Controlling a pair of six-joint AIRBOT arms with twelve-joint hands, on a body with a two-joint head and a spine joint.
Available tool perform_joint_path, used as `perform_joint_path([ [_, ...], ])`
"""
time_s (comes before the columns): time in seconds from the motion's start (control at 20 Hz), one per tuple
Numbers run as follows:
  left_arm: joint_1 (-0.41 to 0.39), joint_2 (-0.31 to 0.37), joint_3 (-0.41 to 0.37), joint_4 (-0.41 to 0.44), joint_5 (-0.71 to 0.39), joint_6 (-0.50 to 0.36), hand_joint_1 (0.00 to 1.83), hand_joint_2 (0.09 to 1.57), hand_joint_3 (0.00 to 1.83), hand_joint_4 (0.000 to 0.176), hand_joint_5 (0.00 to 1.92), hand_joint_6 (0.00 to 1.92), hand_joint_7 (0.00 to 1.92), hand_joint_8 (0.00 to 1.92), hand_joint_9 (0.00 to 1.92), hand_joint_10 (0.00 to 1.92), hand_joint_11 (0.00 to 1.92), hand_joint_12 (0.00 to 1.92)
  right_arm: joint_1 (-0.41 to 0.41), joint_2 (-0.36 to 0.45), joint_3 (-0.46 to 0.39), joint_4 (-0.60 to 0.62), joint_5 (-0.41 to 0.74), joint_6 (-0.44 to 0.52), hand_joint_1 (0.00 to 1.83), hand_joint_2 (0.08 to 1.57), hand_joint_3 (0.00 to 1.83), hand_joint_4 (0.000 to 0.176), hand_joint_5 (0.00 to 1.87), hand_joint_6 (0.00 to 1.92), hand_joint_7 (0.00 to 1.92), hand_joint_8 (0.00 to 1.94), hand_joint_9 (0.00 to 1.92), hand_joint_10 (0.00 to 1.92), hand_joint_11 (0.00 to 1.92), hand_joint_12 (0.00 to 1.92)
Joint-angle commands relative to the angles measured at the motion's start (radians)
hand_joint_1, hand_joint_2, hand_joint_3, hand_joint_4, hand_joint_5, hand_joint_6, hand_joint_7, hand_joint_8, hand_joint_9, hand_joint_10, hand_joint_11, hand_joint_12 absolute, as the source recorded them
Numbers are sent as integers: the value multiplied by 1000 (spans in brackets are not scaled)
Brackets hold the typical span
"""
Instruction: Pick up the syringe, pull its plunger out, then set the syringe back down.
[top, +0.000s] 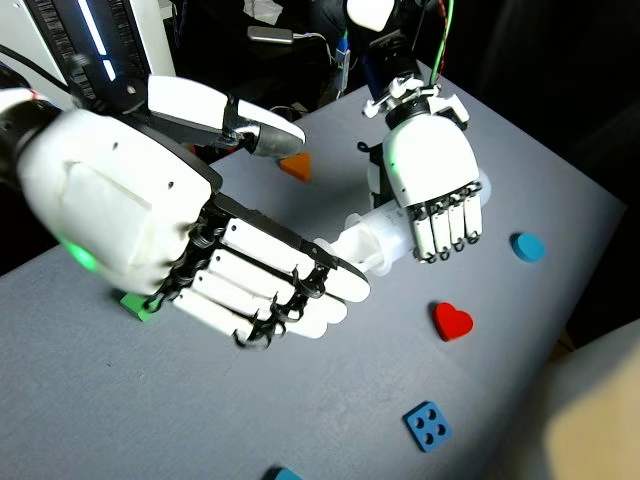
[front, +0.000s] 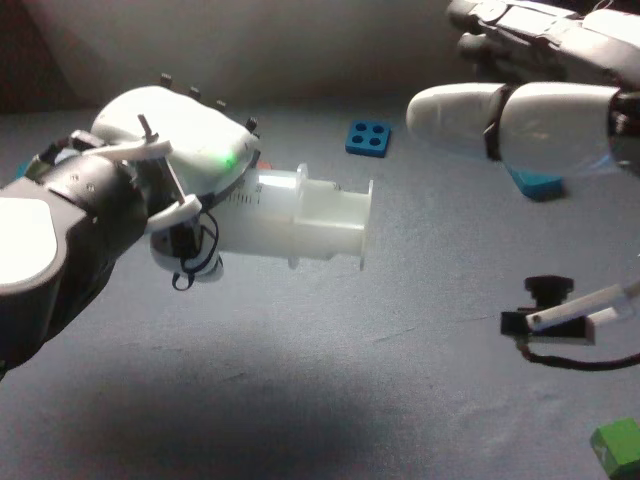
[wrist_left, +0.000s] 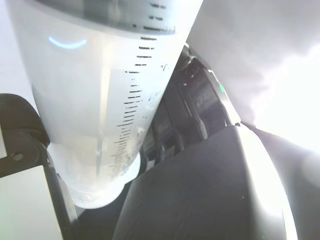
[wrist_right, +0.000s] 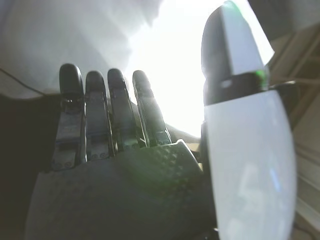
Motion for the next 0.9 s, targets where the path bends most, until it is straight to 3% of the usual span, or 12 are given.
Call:
perform_joint_path([
  [0.0,-23,9,1,55,59,24,1479,1176,0,0,789,1163,750,1246,761,1299,783,1642,-2,-5,7,-59,-50,28,885,1030,0,21,188,11,219,8,205,9,0,928],
  [0.2,-79,10,-3,-63,77,174,1479,1176,0,0,779,1169,748,1250,766,1296,787,1640,-51,-43,37,-68,-42,56,915,1006,0,20,192,8,219,4,223,13,0,923],
  [0.5,-93,11,-12,-145,120,177,1479,1182,0,0,776,1173,738,1271,760,1306,758,1664,-89,-88,83,-69,-35,87,913,1001,0,9,200,5,252,10,237,10,0,894],
  [0.75,-122,11,-14,-166,138,178,1479,1177,0,0,785,1167,736,1266,775,1286,775,1648,-120,-154,157,-179,-45,221,912,998,0,9,193,0,208,0,220,0,0,868],
  [0.8,-128,10,-13,-166,142,179,1471,1223,1,0,679,1295,640,1355,695,1373,672,1713,-120,-169,173,-179,-41,231,912,998,0,9,193,1,209,0,220,0,0,867],
  [0.85,-138,10,-12,-166,145,182,1476,1194,0,0,743,1220,707,1297,755,1315,738,1681,-120,-188,191,-179,-37,235,913,997,0,9,193,1,209,0,216,0,0,864],
])
